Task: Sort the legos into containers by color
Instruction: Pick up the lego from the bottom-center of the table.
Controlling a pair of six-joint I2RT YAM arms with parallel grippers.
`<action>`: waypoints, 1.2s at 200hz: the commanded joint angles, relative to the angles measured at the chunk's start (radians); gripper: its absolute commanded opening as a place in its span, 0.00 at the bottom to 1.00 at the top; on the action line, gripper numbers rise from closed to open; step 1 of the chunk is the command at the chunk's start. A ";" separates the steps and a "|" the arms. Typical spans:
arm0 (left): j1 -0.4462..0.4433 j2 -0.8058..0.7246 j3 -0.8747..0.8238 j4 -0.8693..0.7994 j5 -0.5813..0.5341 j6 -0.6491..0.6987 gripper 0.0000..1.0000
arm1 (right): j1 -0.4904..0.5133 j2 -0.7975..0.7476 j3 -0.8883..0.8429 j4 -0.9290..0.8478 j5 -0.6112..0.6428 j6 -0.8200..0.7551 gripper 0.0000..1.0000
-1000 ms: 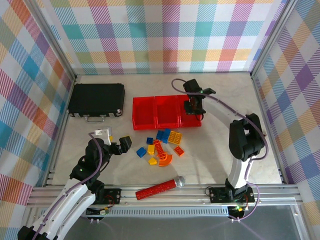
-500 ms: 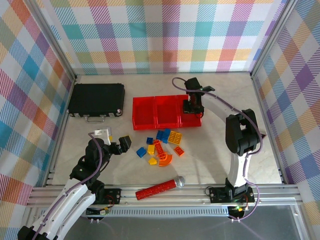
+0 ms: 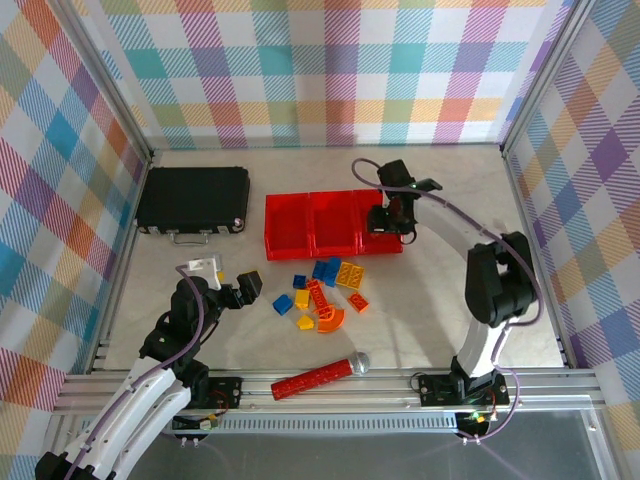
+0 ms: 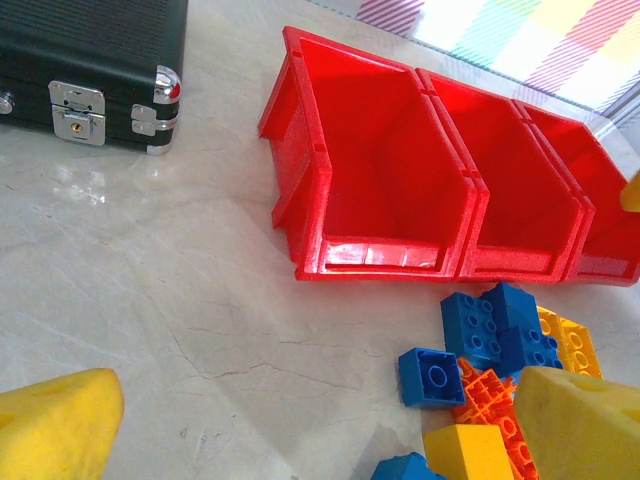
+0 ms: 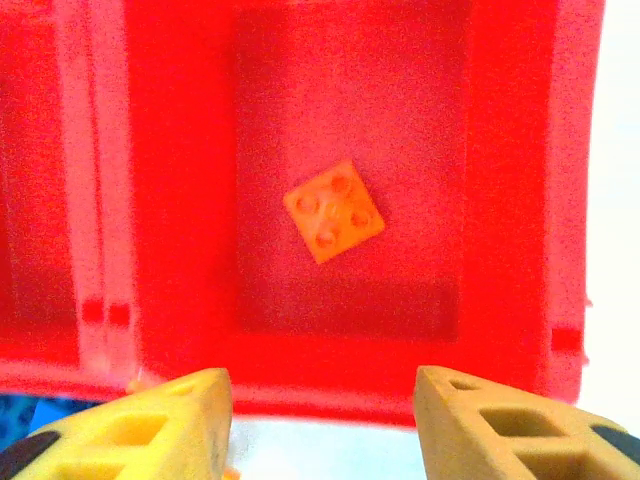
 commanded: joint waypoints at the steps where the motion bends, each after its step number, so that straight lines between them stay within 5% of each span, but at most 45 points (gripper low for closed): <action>1: -0.005 -0.010 -0.001 0.006 0.000 -0.009 1.00 | 0.036 -0.107 -0.078 0.004 -0.091 -0.020 0.55; 91: -0.006 -0.009 -0.002 0.004 -0.007 -0.014 1.00 | 0.286 -0.390 -0.415 -0.008 -0.101 -0.062 0.76; 240: -0.012 -0.043 0.029 -0.063 0.152 0.006 1.00 | 0.352 -0.239 -0.438 0.062 -0.035 -0.137 0.76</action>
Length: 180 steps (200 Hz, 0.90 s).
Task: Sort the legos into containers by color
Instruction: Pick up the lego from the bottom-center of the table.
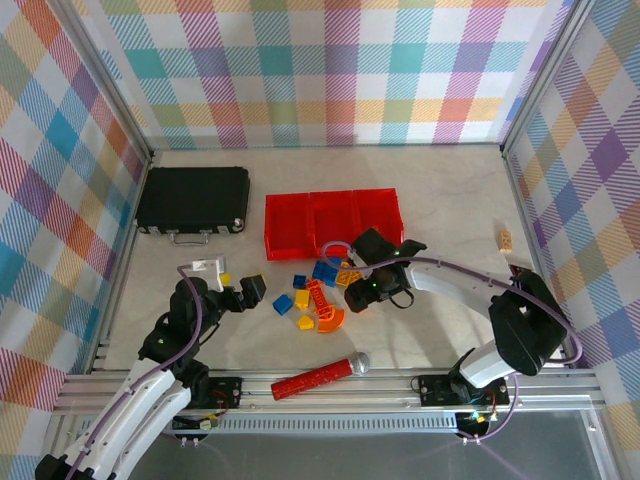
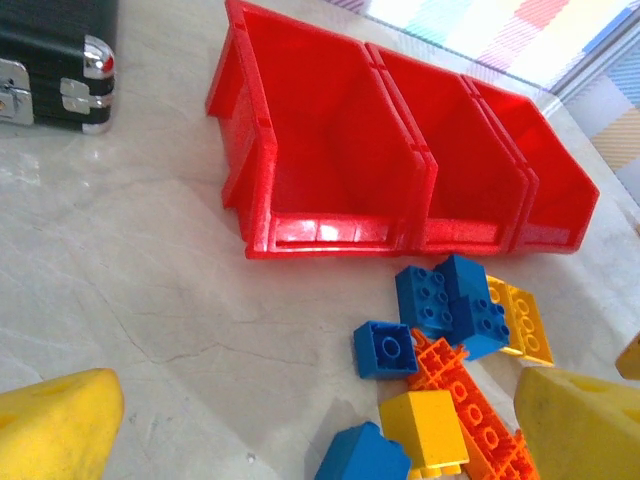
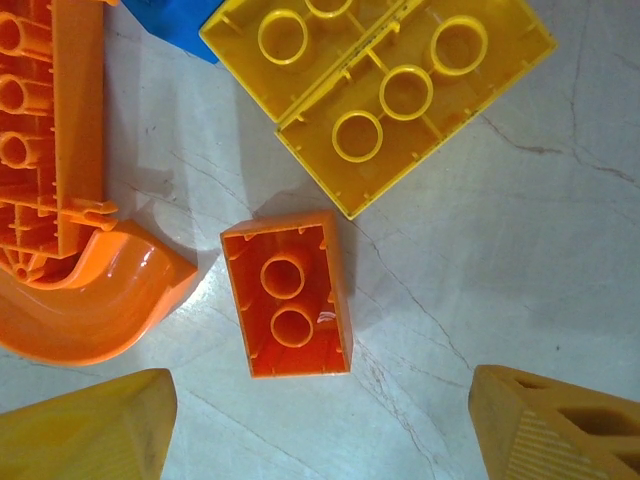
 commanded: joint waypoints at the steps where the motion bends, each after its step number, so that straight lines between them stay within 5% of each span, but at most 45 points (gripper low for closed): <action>1: -0.011 -0.022 0.027 -0.039 0.043 0.007 1.00 | 0.009 0.026 0.003 0.022 0.012 -0.008 0.76; 180: -0.021 -0.207 -0.009 -0.141 -0.039 -0.015 1.00 | 0.051 0.220 0.132 -0.008 0.082 -0.086 0.59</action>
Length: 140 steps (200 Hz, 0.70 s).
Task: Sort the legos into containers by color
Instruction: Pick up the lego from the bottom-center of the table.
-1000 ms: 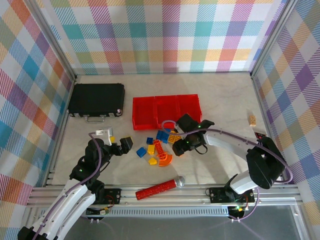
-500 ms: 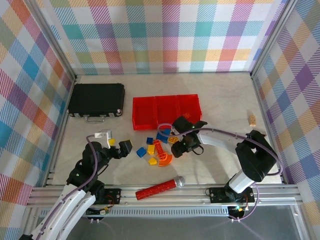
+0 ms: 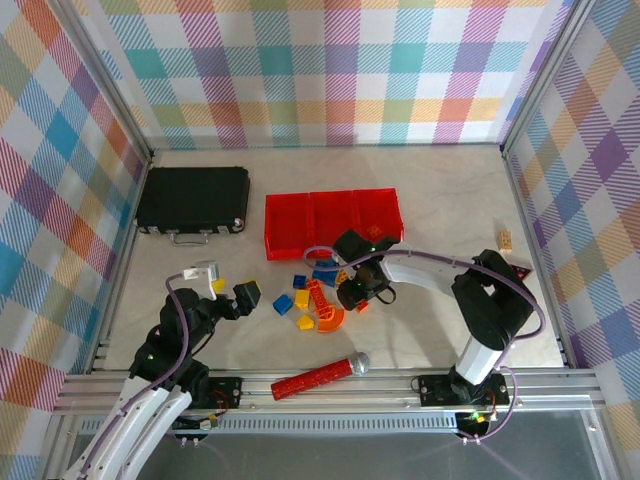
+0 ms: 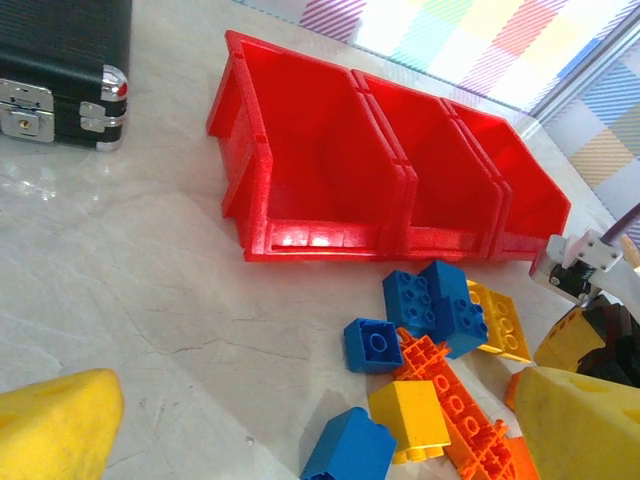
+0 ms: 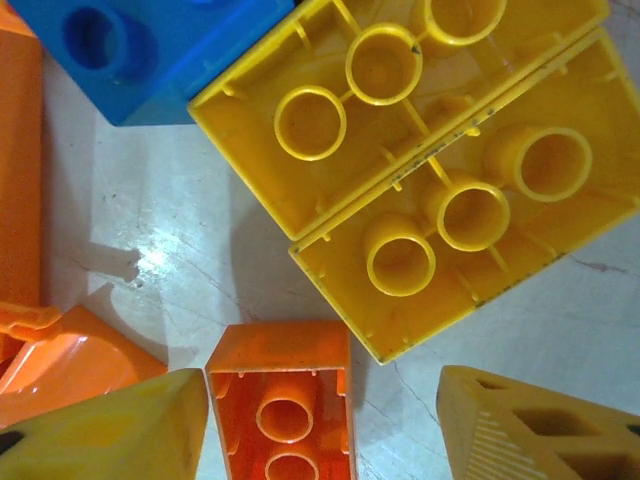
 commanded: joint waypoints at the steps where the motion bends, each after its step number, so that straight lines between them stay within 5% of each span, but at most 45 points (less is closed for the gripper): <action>1: -0.009 -0.012 -0.009 -0.008 -0.010 -0.012 1.00 | 0.010 0.016 0.030 -0.031 0.014 -0.028 0.59; 140: -0.009 -0.039 -0.014 -0.012 0.002 -0.010 1.00 | 0.040 0.066 0.054 -0.063 0.052 -0.014 0.51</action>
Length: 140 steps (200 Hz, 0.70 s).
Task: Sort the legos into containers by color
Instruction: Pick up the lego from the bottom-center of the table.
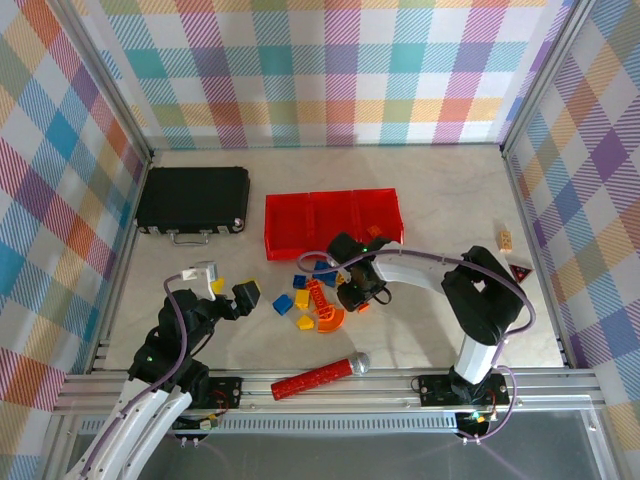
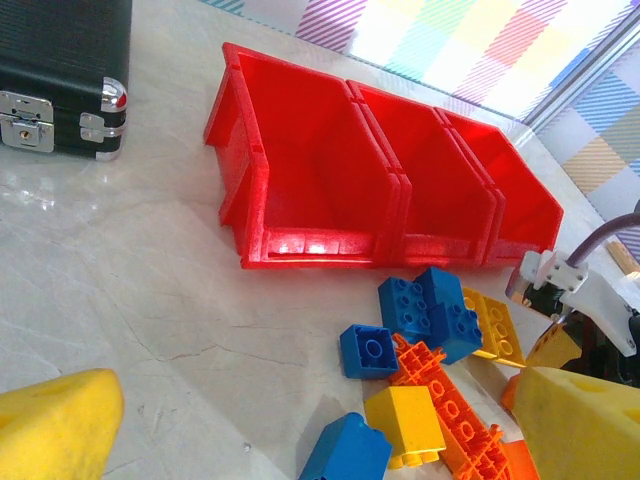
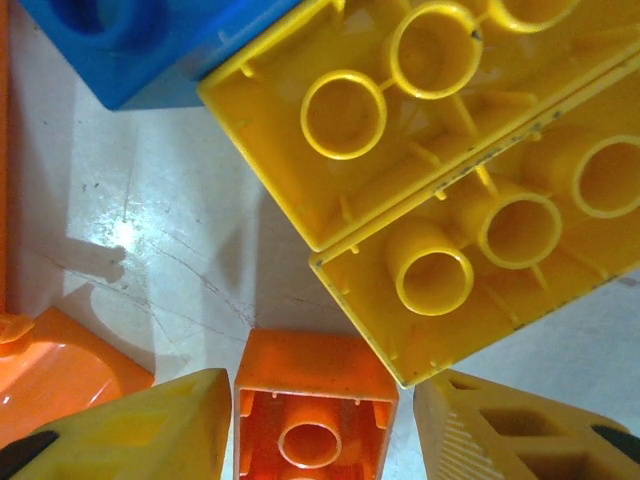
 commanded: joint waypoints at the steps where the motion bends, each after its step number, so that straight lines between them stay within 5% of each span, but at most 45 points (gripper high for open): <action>1: -0.009 -0.016 -0.013 -0.011 0.002 -0.010 1.00 | 0.010 0.018 0.023 -0.029 0.015 0.011 0.51; 78: -0.009 -0.028 -0.017 -0.014 0.003 -0.015 1.00 | 0.010 -0.027 0.065 -0.094 0.030 0.011 0.30; 140: -0.009 -0.028 -0.018 -0.012 0.004 -0.018 1.00 | -0.004 -0.188 0.189 -0.176 0.087 0.008 0.31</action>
